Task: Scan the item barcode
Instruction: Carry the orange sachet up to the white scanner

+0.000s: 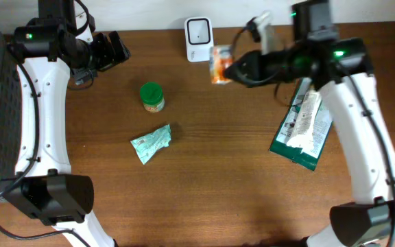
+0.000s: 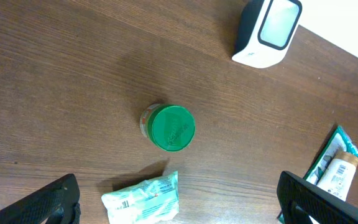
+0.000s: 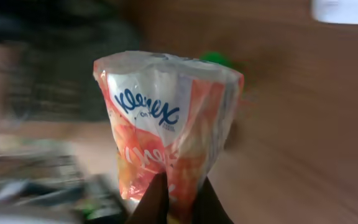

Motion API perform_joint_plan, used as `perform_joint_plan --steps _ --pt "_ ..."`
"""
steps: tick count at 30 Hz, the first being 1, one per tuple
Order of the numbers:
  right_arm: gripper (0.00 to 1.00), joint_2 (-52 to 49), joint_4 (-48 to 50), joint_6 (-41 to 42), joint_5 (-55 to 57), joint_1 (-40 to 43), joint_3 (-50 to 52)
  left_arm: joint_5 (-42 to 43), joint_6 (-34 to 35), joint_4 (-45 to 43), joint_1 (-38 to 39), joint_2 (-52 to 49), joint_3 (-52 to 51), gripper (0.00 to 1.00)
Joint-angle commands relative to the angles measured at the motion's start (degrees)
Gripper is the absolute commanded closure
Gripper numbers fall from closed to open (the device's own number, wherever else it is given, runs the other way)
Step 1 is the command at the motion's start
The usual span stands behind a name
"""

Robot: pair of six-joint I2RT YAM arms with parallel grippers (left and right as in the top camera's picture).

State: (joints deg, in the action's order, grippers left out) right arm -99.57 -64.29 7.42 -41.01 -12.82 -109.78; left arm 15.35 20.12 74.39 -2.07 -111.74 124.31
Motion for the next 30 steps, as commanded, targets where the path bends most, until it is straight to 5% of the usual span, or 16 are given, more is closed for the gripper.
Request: perform_joint_plan --steps 1,6,11,17,20,30 --pt "0.96 -4.15 -0.07 -1.18 21.97 -6.34 -3.74 -0.35 -0.50 0.07 -0.24 0.87 0.55 0.01" --pt "0.96 -24.68 1.70 -9.62 47.82 -10.93 -25.38 -0.37 -0.50 0.09 -0.24 0.87 0.55 0.01" --pt "0.96 -34.32 20.04 -22.43 66.66 -12.44 -26.27 -0.35 -0.50 0.09 -0.24 0.87 0.55 0.01" --pt "0.96 -36.85 28.76 -30.01 68.04 -11.52 -26.18 -0.37 -0.50 0.09 -0.24 0.87 0.55 0.01" --pt "0.96 -39.76 31.23 -40.28 68.08 -11.50 -26.18 -0.35 -0.50 0.09 -0.24 0.87 0.55 0.01" --pt "0.96 -46.53 39.28 -49.20 68.48 -11.52 -26.14 -0.35 -0.50 0.09 -0.24 0.87 0.55 0.01"
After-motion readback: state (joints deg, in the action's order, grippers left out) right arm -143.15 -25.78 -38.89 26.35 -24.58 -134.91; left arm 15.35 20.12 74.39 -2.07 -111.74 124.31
